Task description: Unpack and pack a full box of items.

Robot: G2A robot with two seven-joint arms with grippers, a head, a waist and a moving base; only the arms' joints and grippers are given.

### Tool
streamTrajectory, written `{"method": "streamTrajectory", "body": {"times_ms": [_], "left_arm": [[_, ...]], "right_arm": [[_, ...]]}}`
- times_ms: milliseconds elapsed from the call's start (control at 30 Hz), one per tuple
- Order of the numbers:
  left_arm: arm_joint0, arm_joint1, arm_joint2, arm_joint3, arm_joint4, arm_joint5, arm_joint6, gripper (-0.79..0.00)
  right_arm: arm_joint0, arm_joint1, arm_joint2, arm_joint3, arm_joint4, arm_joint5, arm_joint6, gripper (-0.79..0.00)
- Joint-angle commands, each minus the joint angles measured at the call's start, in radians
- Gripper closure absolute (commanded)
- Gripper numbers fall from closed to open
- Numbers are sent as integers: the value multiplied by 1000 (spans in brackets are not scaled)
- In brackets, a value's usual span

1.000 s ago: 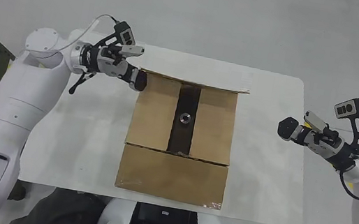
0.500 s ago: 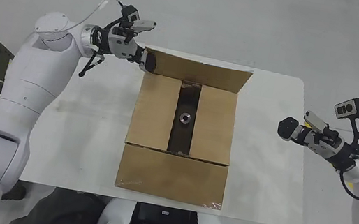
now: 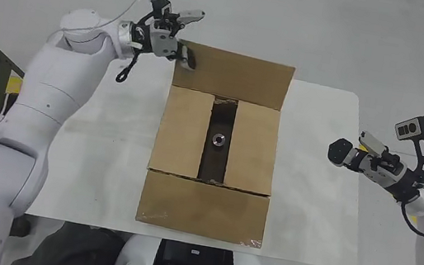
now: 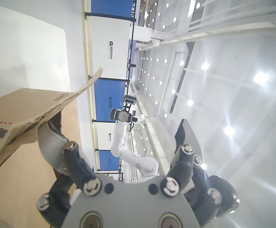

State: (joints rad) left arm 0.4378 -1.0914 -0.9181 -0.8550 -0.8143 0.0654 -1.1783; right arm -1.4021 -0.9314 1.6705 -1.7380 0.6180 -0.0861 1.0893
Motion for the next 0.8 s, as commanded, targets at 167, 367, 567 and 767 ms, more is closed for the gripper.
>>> {"method": "streamTrajectory", "body": {"times_ms": [167,367,567,767], "left_arm": [[-49,-43,43,89,-4,35,132,-785],[-84,-77,84,157,36,70,238,-785],[-116,-106,137,193,128,126,304,-785],[-127,-130,178,211,199,168,334,-785]], "right_arm": [[0,0,0,0,0,0,0,-785],[0,0,0,0,0,0,0,-785],[0,0,0,0,0,0,0,-785],[0,0,0,0,0,0,0,-785]]}}
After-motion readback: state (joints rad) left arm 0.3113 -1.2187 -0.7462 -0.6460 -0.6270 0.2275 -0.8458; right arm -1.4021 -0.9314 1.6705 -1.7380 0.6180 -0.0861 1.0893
